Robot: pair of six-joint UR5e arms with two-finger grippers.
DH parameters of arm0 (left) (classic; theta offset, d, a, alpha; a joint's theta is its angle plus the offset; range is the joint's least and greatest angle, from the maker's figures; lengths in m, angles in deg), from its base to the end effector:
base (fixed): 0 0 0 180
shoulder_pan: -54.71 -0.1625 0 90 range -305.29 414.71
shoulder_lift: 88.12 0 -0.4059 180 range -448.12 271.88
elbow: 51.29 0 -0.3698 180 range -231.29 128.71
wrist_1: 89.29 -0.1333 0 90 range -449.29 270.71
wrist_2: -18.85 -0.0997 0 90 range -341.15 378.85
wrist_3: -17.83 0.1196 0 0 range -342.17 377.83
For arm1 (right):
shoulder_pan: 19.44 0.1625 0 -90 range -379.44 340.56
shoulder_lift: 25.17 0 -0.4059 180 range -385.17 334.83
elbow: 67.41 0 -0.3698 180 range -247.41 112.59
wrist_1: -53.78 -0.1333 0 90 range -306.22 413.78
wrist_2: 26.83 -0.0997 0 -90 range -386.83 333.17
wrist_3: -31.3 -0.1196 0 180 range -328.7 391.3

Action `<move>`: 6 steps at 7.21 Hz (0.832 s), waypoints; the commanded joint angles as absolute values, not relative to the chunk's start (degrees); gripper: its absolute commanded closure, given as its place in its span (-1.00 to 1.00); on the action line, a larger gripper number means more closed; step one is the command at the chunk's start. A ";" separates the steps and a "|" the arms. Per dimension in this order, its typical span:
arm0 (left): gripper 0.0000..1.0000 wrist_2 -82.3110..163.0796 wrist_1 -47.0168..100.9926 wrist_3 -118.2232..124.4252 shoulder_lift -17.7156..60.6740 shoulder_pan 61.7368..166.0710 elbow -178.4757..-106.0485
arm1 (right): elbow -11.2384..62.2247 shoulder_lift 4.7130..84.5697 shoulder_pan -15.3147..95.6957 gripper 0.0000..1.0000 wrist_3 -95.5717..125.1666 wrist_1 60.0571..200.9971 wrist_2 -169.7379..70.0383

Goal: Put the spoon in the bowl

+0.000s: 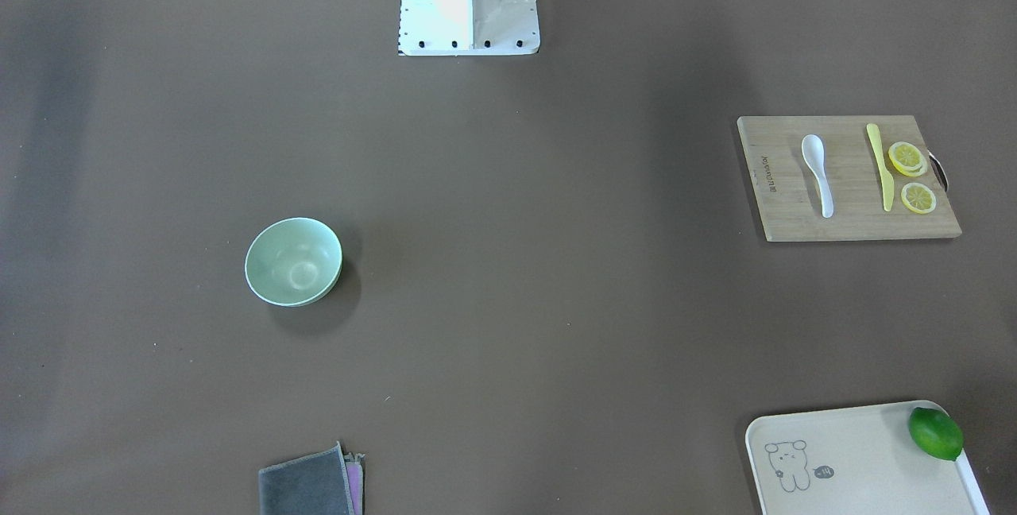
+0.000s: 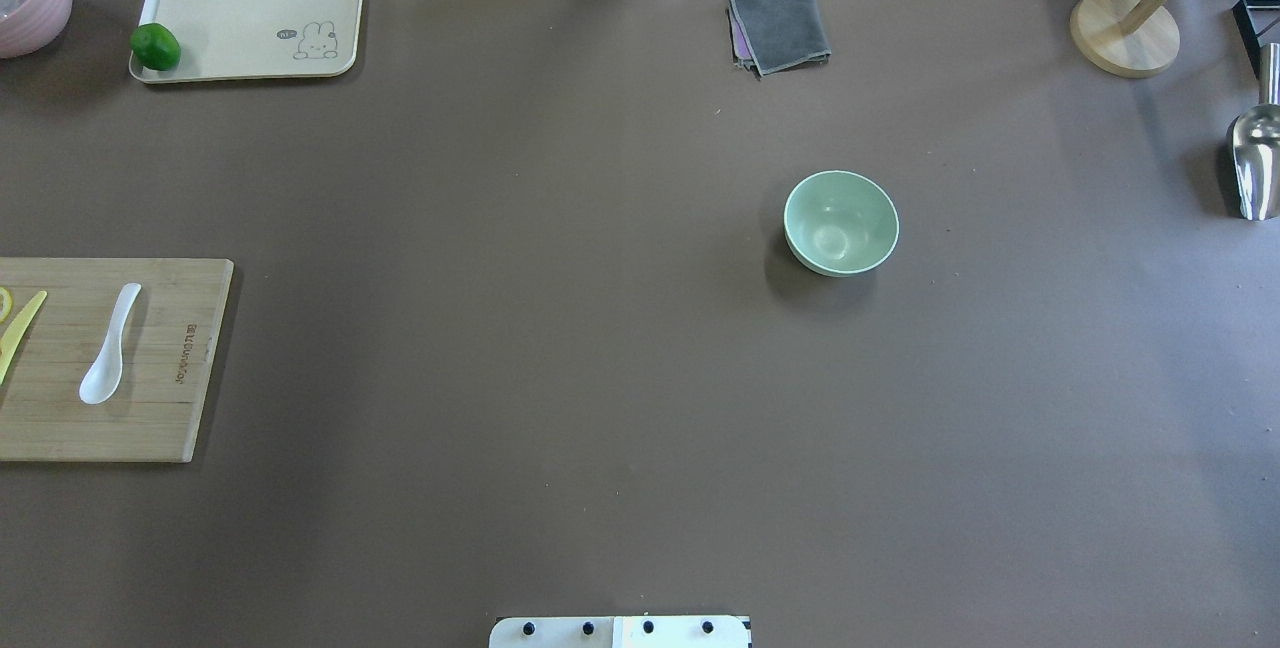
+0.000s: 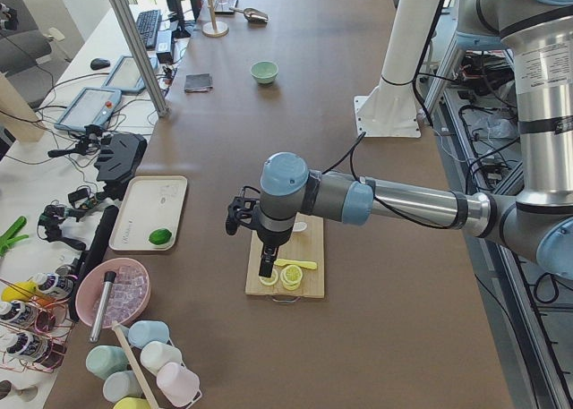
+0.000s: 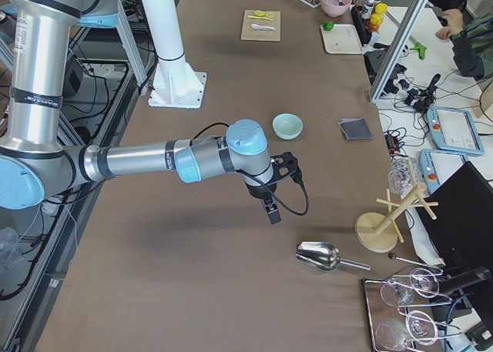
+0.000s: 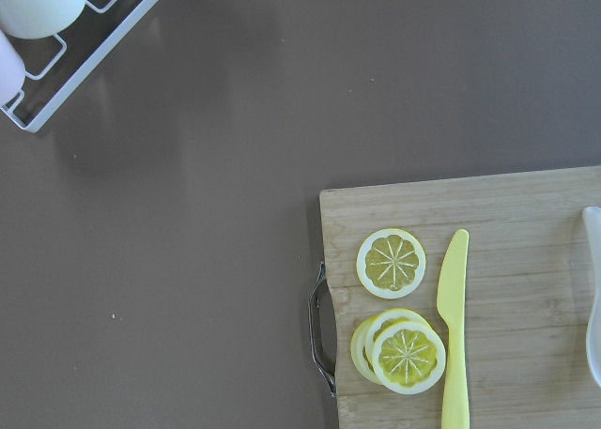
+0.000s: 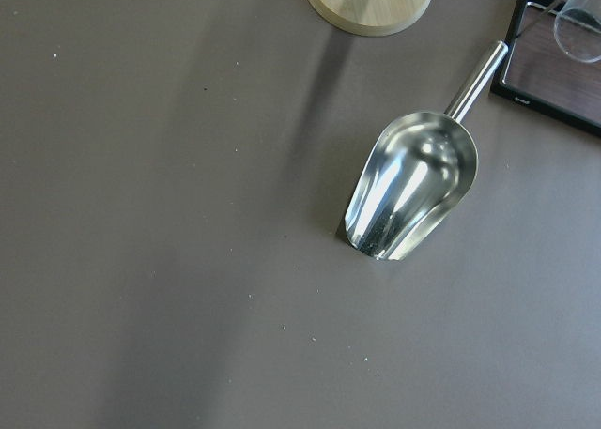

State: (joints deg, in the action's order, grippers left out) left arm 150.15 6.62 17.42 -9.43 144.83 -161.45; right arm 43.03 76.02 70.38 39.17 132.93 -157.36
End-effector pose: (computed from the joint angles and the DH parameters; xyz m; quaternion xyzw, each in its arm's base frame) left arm -0.0552 -0.4050 0.5651 0.1193 0.3500 0.0410 0.9282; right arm 0.0543 -0.4113 0.5523 0.1862 -0.3293 -0.1251 0.9172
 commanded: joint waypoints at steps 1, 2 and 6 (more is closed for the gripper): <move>-0.95 147.72 20.84 17.04 -7.45 144.88 -158.54 | 43.68 74.16 70.38 -1.00 35.37 132.27 -157.43; -0.95 148.22 22.58 17.30 -6.47 144.80 -157.82 | 43.68 73.80 70.30 -1.00 33.25 132.09 -157.17; -0.96 148.40 33.28 6.52 -4.97 143.66 -155.11 | 40.52 73.19 64.89 -1.00 19.71 123.40 -159.88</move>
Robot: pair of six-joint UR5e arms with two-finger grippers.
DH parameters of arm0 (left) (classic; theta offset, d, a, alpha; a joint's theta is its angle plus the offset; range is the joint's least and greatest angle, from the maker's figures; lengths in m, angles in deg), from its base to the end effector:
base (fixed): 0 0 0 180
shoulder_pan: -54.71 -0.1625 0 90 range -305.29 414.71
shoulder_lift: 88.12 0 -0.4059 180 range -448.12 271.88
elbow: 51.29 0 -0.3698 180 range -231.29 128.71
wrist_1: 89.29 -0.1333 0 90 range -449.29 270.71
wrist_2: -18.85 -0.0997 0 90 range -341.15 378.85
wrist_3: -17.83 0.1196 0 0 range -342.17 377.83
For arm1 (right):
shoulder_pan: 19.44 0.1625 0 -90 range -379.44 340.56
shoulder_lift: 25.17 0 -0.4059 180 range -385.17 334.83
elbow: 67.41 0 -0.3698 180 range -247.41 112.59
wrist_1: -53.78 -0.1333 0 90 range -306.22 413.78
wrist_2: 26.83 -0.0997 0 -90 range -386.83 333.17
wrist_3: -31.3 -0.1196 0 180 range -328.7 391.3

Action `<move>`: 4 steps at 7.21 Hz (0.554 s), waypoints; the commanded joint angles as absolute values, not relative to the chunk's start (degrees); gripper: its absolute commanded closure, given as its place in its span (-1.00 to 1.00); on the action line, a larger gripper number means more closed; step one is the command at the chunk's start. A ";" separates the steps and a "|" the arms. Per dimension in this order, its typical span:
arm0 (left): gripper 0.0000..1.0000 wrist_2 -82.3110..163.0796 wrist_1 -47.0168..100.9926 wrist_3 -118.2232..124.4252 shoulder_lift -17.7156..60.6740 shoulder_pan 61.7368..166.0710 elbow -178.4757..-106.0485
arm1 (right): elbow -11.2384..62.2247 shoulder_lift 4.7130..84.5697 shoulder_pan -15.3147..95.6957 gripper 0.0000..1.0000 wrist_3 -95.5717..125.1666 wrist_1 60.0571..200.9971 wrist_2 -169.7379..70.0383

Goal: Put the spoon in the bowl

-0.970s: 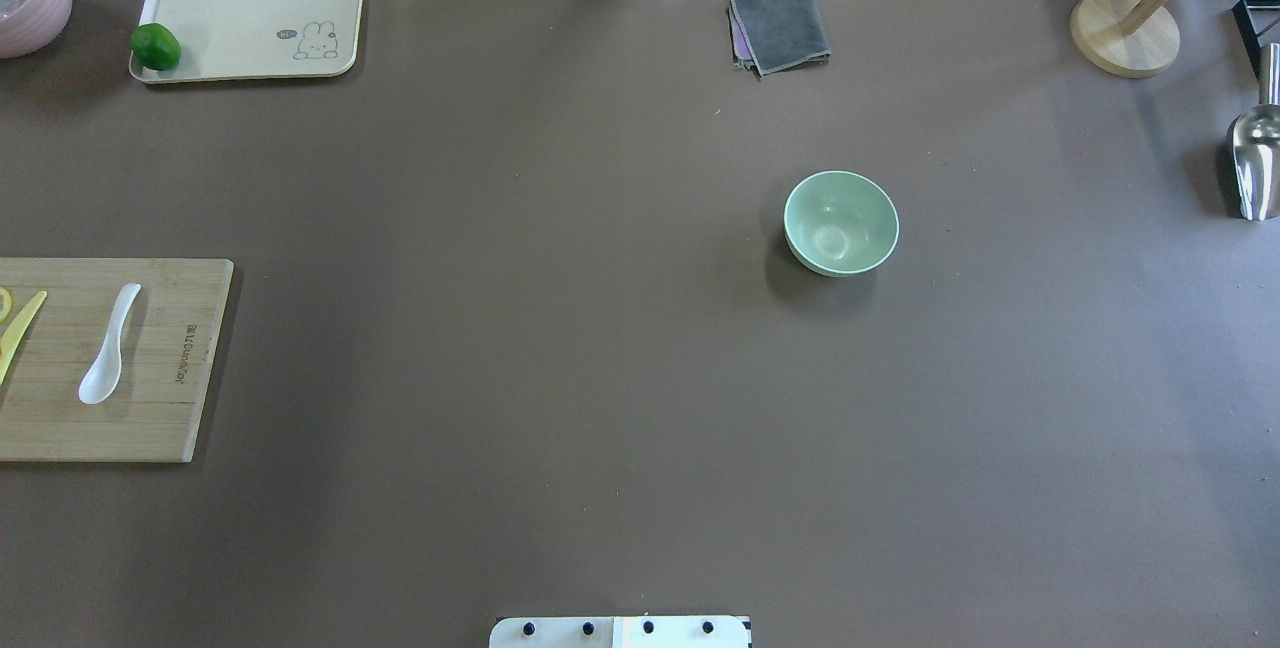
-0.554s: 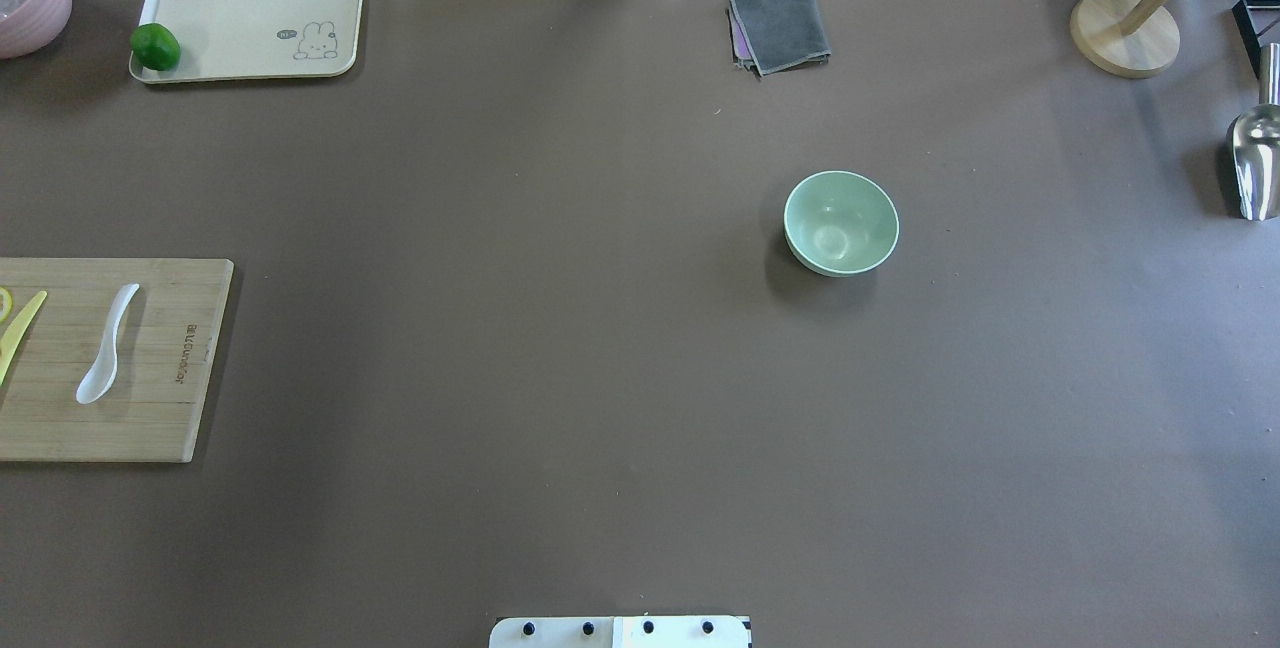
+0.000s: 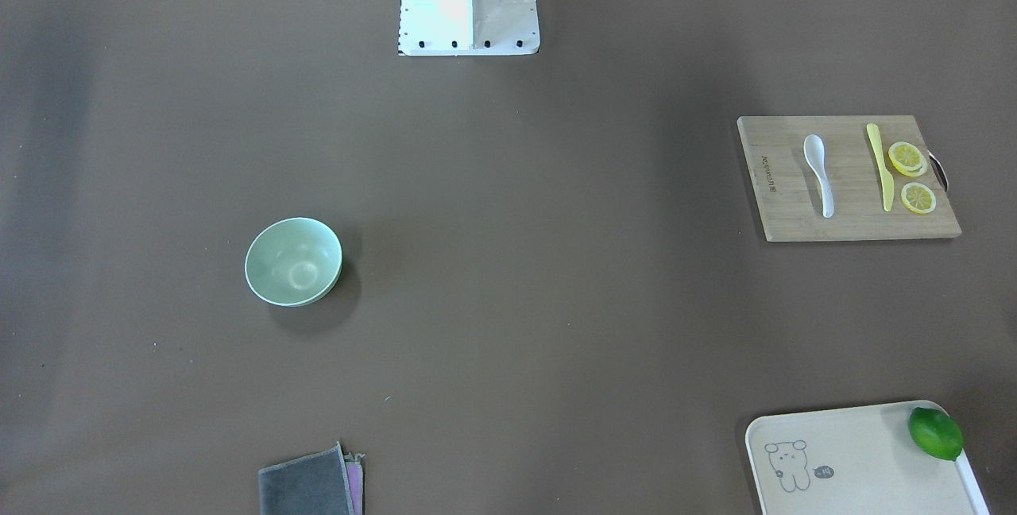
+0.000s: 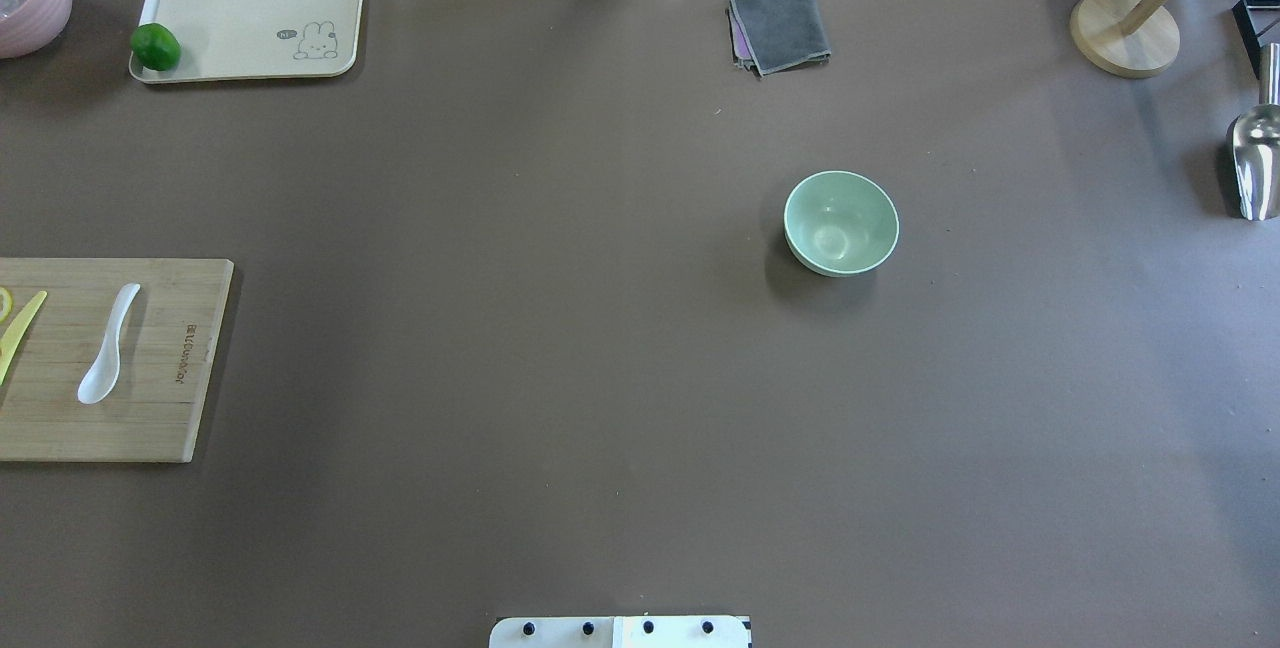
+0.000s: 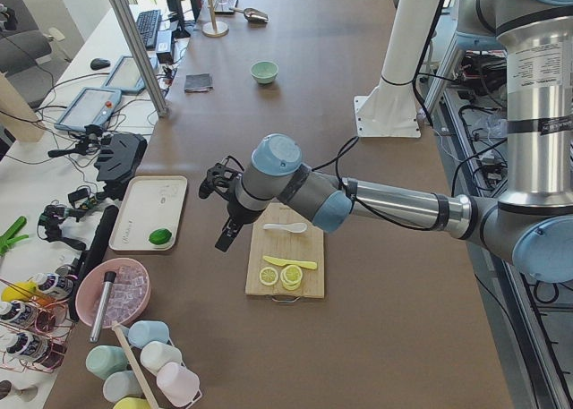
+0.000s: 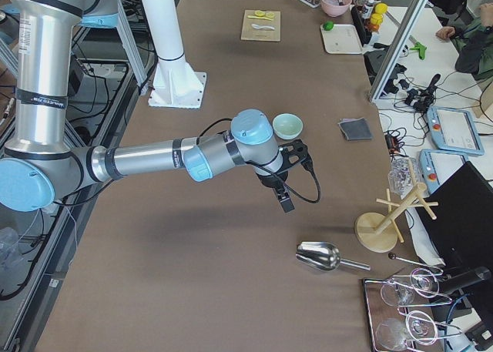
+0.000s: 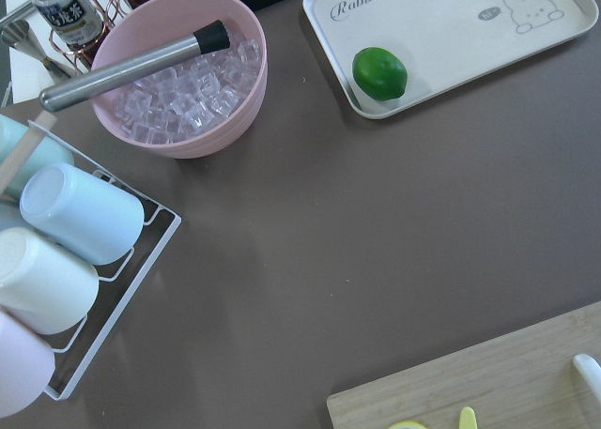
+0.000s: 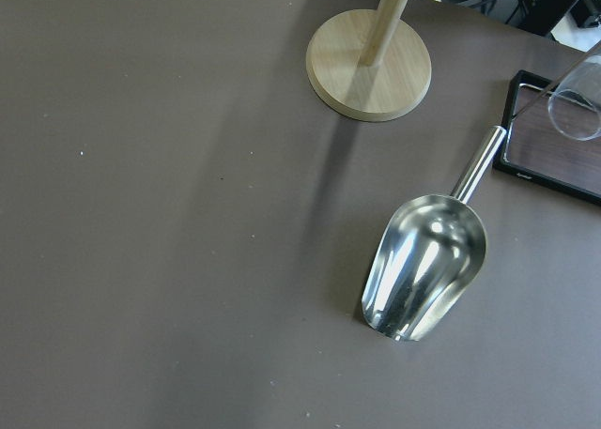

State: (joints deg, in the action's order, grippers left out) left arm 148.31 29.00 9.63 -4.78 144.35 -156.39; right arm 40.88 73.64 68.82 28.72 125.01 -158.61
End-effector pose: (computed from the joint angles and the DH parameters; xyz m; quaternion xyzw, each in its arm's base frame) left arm -0.0544 -0.4542 0.5258 0.2718 0.3416 0.0450 0.8985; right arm 0.0405 -0.4340 0.5341 0.2148 -0.3541 -0.0804 0.9066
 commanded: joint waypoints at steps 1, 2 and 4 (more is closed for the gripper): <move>-0.96 148.40 33.58 5.62 -4.62 140.87 -155.00 | 40.43 69.62 59.89 -1.00 7.34 123.39 -159.55; -0.96 148.49 33.67 3.00 -4.62 139.28 -155.09 | 40.51 66.45 53.22 -1.00 -5.31 123.30 -156.85; -0.96 150.86 37.43 -2.62 -4.62 137.51 -154.92 | 40.34 62.13 37.07 -0.98 -28.97 116.06 -143.27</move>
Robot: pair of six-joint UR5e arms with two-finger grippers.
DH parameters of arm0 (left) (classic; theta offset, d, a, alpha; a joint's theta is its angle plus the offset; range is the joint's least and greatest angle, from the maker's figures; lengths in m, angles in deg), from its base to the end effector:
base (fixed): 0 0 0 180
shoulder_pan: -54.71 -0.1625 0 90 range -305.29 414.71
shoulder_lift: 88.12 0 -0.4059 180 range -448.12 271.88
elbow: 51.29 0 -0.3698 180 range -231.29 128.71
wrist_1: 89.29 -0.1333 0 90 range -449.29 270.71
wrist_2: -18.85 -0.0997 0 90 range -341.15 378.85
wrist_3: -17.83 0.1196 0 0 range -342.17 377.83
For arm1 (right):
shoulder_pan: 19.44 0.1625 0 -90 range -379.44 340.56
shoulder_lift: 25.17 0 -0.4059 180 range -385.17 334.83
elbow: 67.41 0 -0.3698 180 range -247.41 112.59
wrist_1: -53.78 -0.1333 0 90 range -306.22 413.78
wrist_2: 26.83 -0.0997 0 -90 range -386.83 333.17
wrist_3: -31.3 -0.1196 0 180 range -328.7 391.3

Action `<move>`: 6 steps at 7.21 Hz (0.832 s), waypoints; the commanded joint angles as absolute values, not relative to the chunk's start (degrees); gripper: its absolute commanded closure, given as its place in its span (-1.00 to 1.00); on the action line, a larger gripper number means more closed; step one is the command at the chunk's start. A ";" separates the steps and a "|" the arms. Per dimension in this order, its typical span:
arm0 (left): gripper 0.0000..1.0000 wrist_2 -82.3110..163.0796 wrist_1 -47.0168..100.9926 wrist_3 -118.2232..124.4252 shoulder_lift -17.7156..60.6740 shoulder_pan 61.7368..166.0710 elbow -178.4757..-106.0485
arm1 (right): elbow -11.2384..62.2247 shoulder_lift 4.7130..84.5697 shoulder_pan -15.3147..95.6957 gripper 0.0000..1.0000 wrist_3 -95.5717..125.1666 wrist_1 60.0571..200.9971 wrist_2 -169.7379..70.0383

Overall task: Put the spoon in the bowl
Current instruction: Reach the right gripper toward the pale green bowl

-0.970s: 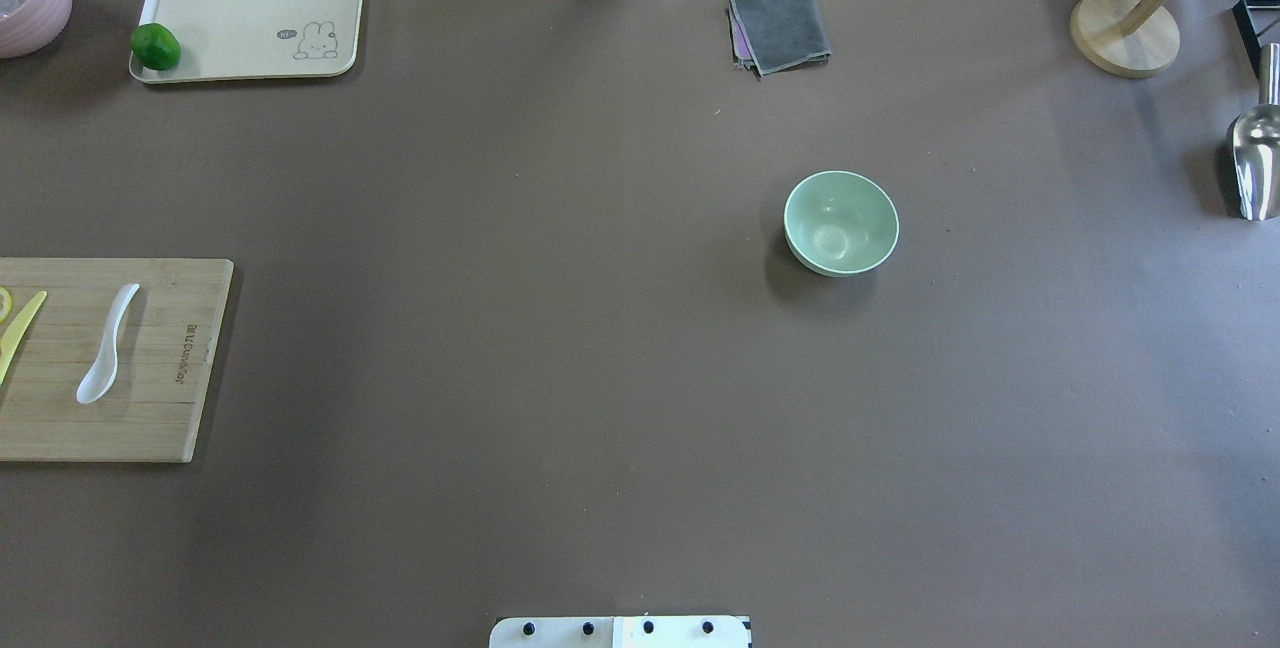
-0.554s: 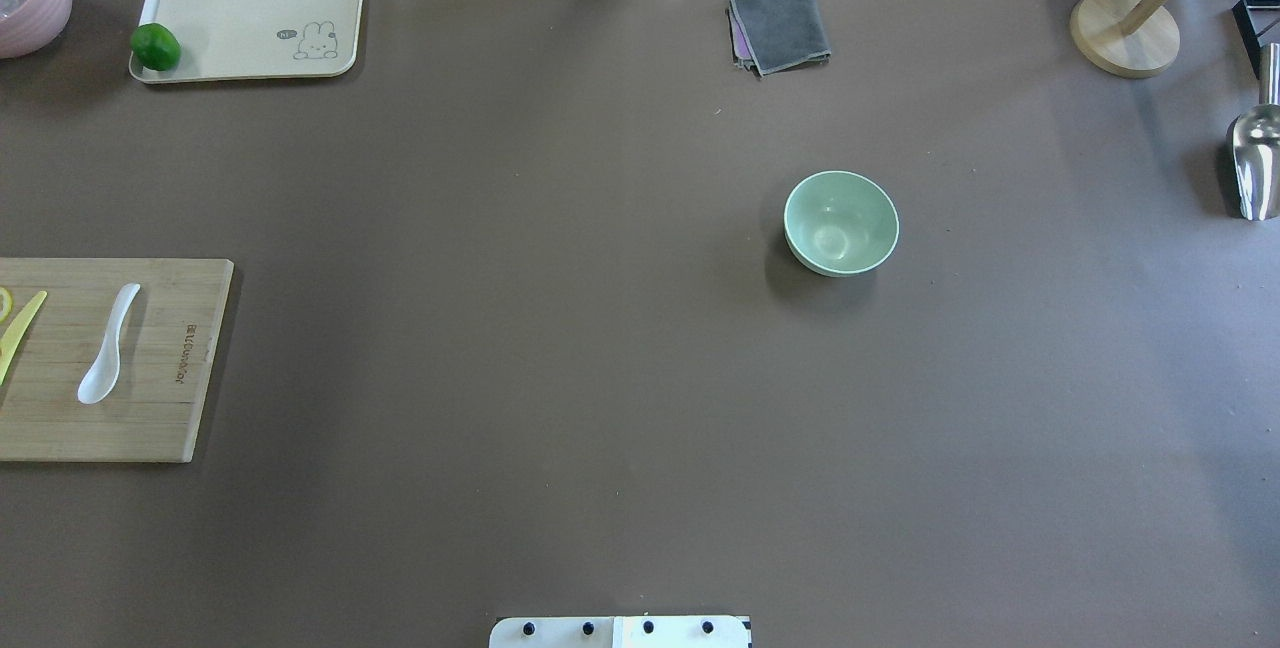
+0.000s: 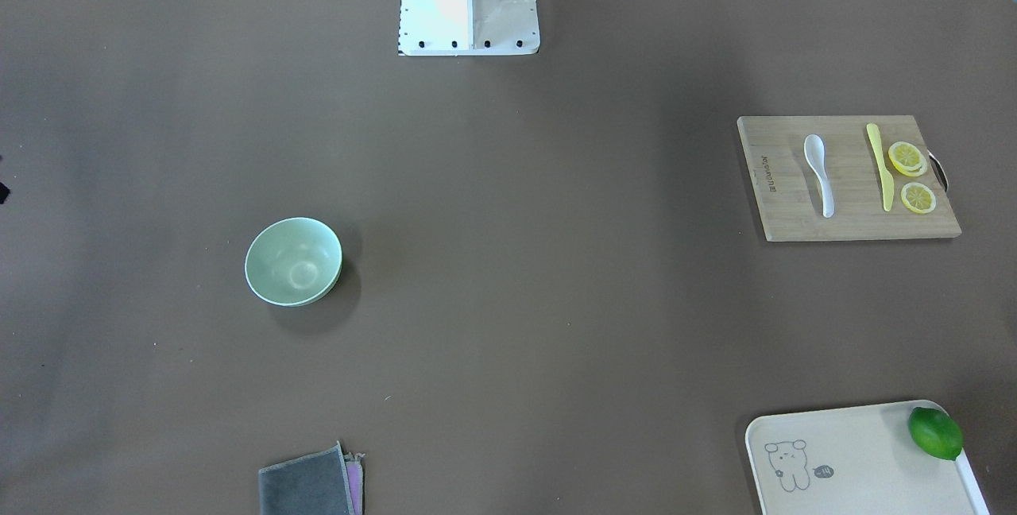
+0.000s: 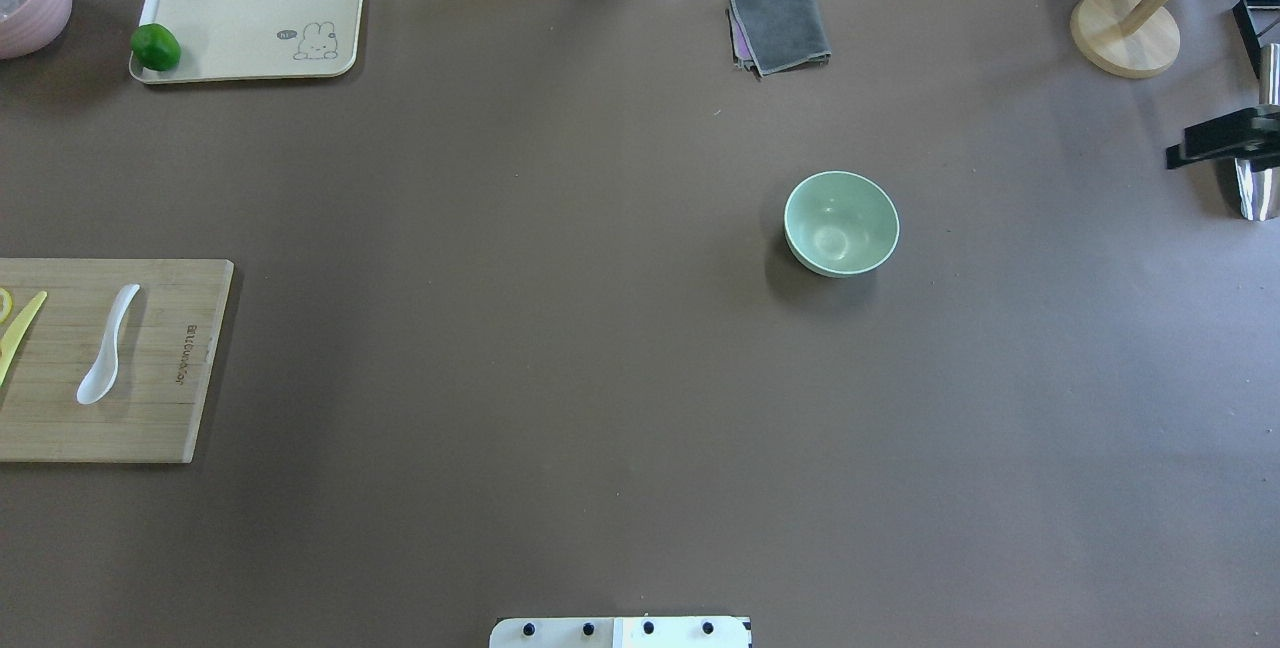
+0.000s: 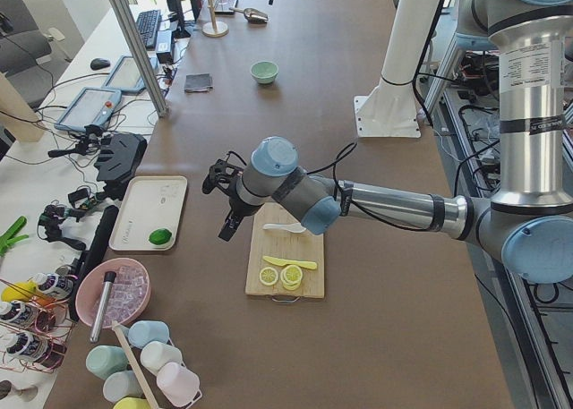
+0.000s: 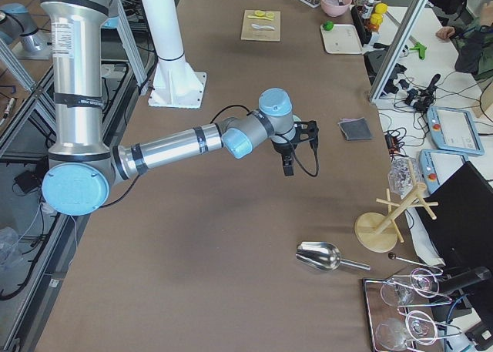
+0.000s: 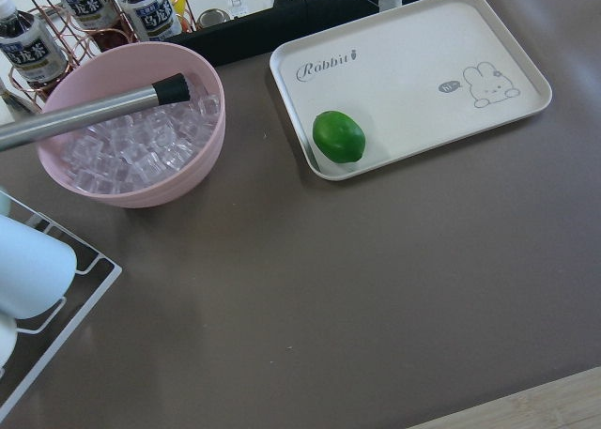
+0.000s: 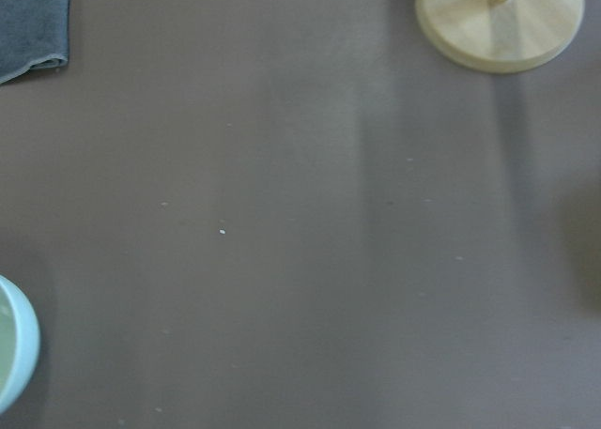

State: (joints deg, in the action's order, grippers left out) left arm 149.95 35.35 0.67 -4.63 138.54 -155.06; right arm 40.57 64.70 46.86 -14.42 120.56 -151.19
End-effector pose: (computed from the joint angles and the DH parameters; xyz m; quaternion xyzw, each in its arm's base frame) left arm -0.0054 -0.4585 0.5195 0.2616 0.3887 0.0412 0.8825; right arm -0.1377 -0.4774 0.4617 0.1198 -0.4192 0.0684 0.8974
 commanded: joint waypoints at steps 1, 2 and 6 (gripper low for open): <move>-0.96 150.86 37.62 -2.99 -4.62 136.63 -154.83 | 40.25 59.15 29.50 -0.96 -39.35 114.70 -135.80; -0.96 150.86 37.62 -3.00 -4.62 136.36 -154.83 | 39.56 56.42 23.25 -0.96 -46.24 115.12 -128.68; -0.96 150.86 37.62 -2.91 -4.53 136.36 -154.65 | 34.12 53.33 15.02 -0.33 -52.28 114.78 -117.55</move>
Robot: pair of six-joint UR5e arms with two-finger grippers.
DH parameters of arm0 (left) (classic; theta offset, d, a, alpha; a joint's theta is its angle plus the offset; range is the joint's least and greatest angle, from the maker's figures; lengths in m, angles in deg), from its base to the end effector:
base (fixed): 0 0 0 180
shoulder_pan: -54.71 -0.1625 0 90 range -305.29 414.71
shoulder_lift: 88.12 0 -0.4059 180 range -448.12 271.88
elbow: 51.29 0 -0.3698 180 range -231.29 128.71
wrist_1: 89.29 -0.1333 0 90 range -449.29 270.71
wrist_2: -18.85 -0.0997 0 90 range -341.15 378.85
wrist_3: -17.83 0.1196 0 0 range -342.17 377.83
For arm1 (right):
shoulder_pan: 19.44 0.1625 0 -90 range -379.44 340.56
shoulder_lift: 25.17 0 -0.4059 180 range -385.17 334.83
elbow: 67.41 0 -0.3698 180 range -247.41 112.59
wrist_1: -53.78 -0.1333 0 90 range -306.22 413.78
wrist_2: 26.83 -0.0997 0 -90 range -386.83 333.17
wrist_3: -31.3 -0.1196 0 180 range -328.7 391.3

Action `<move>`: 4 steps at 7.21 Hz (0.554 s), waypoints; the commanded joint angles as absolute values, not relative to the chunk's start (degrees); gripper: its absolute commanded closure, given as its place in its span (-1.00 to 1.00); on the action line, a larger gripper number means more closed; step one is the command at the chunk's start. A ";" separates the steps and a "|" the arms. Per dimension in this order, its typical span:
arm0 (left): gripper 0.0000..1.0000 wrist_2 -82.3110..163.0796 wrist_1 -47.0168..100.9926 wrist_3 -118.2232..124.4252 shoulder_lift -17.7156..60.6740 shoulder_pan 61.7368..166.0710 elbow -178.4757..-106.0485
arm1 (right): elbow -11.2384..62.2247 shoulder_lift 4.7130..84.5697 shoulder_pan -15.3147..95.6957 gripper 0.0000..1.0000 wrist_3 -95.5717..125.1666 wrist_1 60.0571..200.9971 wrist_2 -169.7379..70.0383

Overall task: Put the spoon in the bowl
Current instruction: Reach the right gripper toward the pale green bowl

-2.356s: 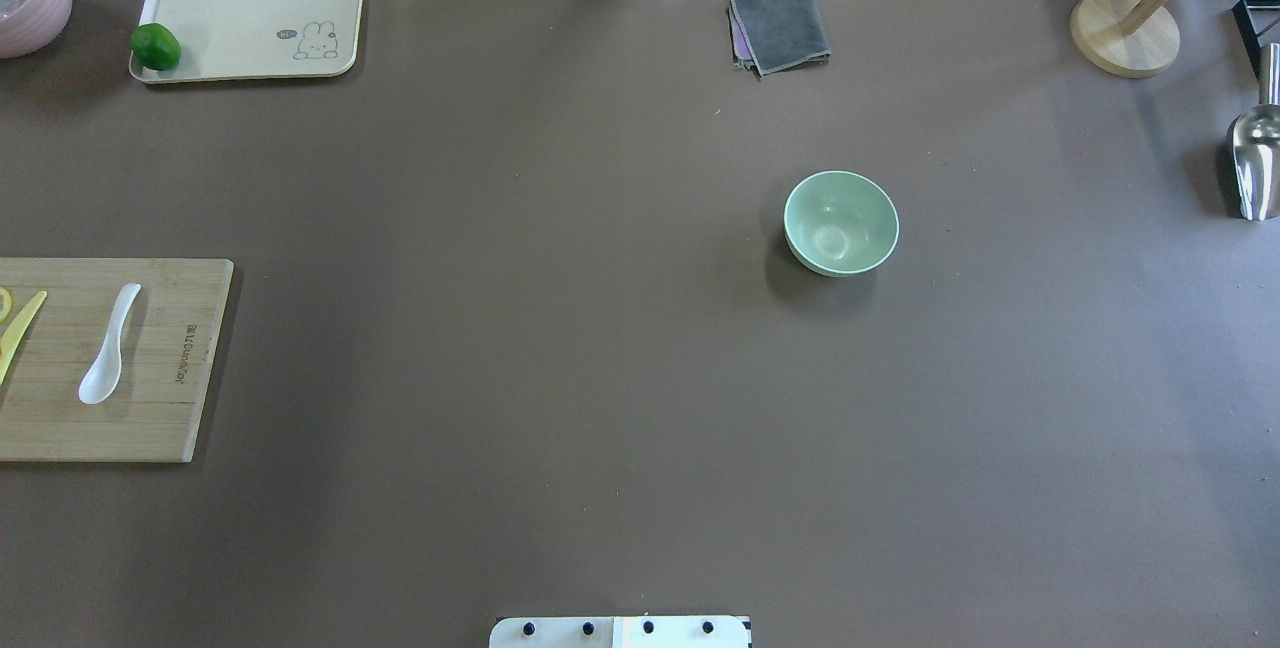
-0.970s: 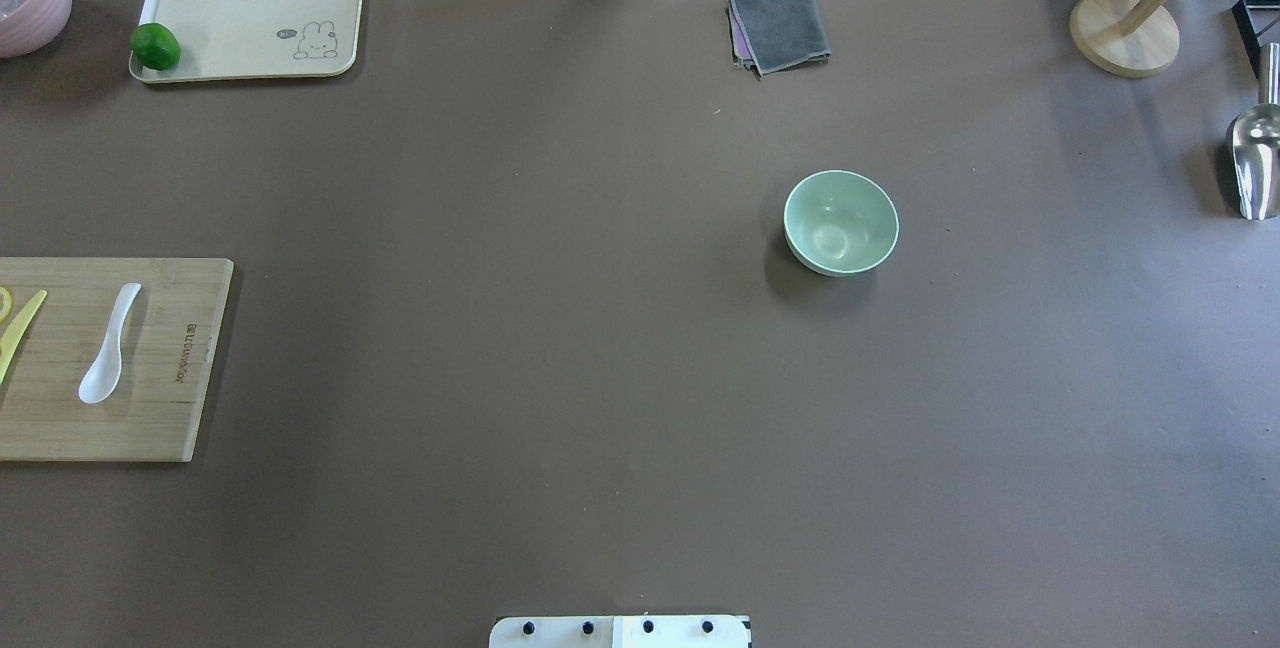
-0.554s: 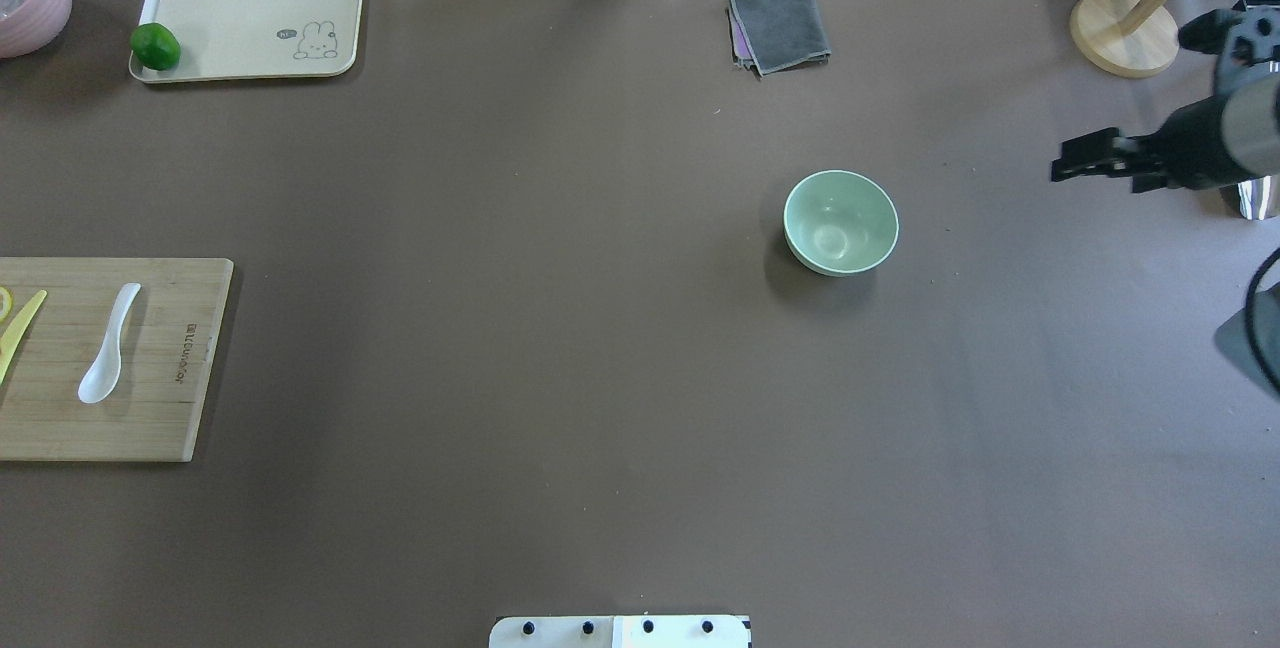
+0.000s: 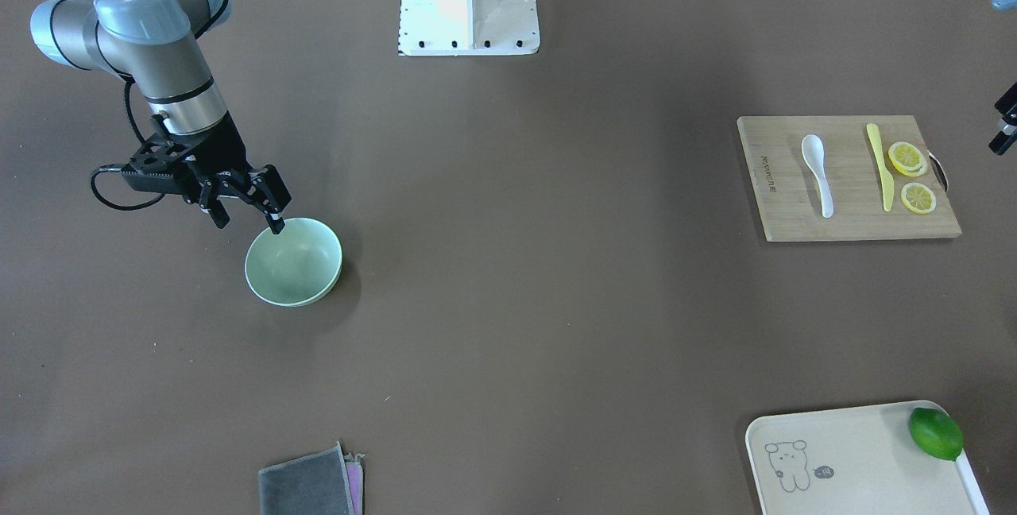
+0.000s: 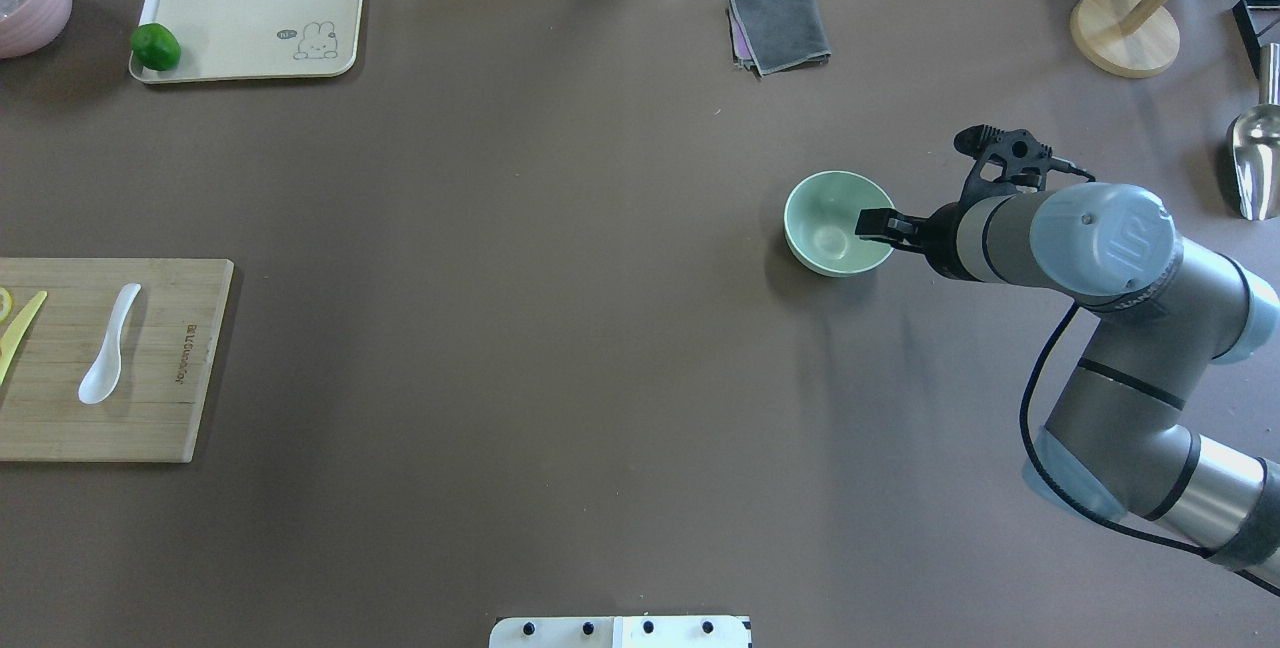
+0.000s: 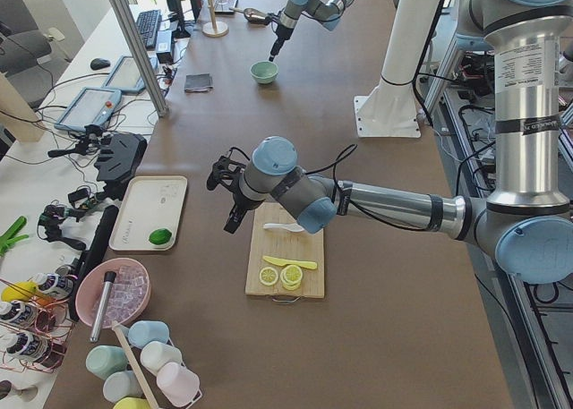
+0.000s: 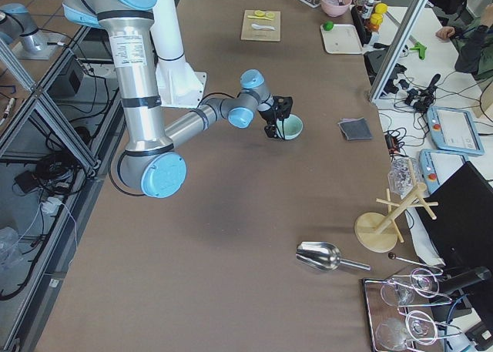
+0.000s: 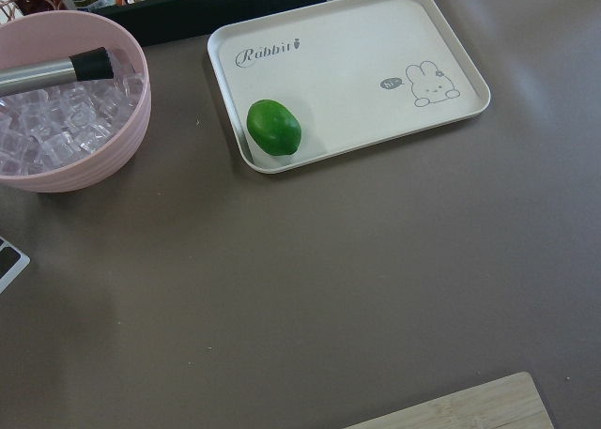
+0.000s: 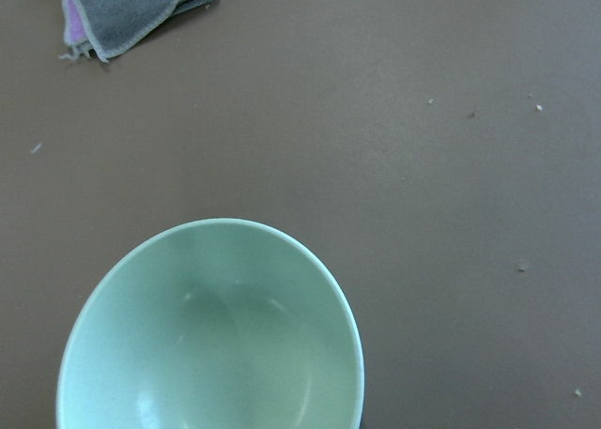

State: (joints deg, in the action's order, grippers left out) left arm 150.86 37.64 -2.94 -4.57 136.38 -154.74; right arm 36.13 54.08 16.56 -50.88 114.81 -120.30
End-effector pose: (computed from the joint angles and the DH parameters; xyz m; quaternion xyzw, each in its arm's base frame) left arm 0.0132 -0.4578 0.5156 0.2545 0.4095 0.0395 0.8752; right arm -0.3855 -0.4359 0.4007 0.1421 -0.4258 0.2044 0.8699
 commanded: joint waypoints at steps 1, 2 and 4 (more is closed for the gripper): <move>-0.96 150.86 37.62 -2.91 -4.53 136.18 -154.65 | 32.88 53.32 14.93 -0.02 -52.37 114.78 -116.92; -0.96 150.86 37.71 -2.91 -4.53 136.10 -154.65 | 32.61 52.80 14.58 0.52 -52.98 114.78 -115.87; -0.96 150.86 37.71 -2.91 -4.53 136.01 -154.65 | 31.47 46.68 13.70 1.00 -56.76 115.65 -115.60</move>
State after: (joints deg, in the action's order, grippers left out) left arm 150.86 37.70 -2.91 -4.53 136.09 -154.65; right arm 32.37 50.50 14.15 -55.16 115.27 -115.93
